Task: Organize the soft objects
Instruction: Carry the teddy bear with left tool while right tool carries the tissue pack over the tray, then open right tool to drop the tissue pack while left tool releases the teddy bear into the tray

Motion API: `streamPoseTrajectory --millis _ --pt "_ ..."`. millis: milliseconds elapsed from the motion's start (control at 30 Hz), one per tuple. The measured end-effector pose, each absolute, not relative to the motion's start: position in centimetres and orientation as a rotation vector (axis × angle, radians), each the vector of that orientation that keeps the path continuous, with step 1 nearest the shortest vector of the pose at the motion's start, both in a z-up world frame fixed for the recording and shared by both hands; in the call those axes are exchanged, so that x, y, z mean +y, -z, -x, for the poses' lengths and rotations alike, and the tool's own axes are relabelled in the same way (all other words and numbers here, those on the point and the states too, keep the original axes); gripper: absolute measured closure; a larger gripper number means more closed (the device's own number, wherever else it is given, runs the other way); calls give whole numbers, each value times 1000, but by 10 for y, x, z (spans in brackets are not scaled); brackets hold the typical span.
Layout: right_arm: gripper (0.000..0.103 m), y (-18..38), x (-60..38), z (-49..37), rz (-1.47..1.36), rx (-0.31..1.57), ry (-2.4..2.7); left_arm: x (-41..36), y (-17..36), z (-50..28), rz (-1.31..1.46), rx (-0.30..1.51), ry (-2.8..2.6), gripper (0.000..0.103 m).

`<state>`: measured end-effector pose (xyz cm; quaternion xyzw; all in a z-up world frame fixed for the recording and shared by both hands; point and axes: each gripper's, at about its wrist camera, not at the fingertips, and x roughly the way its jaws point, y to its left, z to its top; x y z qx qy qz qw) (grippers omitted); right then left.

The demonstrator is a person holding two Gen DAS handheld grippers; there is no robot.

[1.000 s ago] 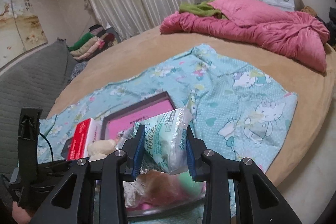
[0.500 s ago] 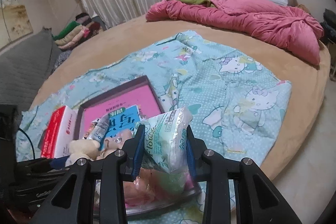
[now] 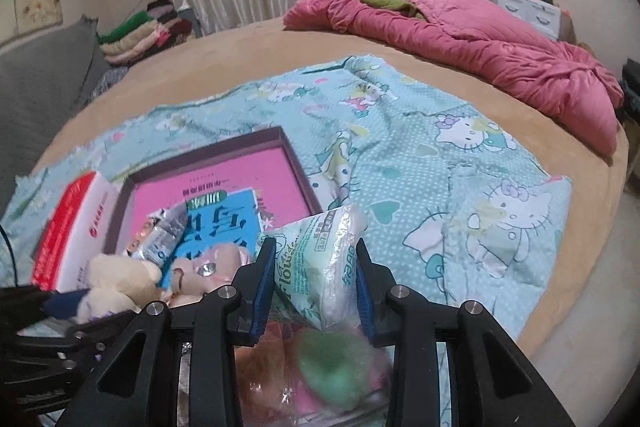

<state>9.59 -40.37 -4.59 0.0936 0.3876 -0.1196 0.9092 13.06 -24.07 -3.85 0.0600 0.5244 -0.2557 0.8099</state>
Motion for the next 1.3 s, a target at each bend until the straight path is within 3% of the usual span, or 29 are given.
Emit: streamPoseTrajectory --millis 667,833,1300 --pt "58 55 -402 -97 -223 828 213 -244 40 -134 -129 1121 553 53" --pt "41 54 -407 -93 -250 826 230 -243 39 -133 -122 1121 556 53" --pt "29 32 -418 -67 -316 786 265 -246 40 -132 -123 1126 535 52"
